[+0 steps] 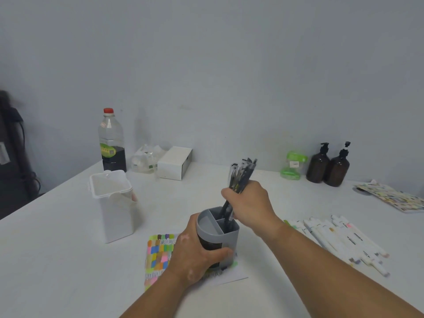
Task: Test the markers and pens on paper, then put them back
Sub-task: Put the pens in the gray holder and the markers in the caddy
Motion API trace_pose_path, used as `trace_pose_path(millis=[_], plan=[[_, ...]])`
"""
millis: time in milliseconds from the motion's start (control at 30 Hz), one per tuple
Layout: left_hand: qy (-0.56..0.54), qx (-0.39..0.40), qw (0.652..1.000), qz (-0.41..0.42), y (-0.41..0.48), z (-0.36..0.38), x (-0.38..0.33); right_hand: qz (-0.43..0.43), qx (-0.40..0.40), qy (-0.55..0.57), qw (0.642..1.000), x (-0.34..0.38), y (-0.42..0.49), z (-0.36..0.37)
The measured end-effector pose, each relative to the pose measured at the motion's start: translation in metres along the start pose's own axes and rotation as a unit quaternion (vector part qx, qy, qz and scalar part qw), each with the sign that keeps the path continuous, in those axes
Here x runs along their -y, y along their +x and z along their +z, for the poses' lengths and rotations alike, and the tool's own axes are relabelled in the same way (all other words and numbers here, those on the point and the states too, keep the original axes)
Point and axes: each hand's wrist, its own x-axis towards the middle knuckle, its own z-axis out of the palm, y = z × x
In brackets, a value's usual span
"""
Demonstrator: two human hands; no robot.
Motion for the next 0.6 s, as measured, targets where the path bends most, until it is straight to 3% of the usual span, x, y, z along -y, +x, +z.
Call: trace_pose_path(millis=[167,600], plan=[[0.012,-0.006,1.0,0.003,0.001,0.0,0.0,-0.037,-0.024,-0.097,0.994,-0.004,-0.011,0.018],[0.01,0.0,1.0,-0.011,0.001,-0.001,-0.003,0.001,0.1,0.034,0.994,-0.017,-0.03,-0.022]])
